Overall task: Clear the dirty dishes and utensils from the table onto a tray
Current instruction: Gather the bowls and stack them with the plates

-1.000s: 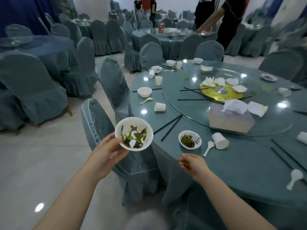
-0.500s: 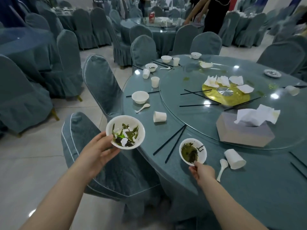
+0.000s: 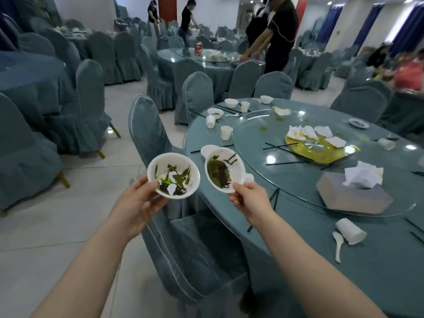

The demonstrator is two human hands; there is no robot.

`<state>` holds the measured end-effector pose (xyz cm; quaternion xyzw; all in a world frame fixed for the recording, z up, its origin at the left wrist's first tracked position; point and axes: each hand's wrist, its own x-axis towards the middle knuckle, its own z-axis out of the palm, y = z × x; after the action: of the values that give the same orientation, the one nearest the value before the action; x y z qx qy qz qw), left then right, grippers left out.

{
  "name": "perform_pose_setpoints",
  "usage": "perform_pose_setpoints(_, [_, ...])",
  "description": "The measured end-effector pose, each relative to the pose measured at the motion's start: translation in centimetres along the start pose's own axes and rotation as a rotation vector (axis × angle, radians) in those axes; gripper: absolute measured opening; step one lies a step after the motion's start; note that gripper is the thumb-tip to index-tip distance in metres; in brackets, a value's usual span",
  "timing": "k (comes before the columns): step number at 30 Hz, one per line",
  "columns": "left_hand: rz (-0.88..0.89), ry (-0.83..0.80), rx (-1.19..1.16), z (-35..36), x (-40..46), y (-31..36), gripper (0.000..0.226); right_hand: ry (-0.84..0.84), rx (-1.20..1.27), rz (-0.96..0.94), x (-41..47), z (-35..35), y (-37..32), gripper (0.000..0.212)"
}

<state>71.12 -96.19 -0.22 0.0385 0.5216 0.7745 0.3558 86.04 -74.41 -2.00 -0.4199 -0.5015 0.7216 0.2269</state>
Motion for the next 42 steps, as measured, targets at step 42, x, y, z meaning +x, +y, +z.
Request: perform_pose_setpoints(42, [-0.148, -0.306, 0.249, -17.4, 40.9, 22.3, 0.031, -0.007, -0.01, -0.025, 23.4, 41.8, -4.1, 0.01])
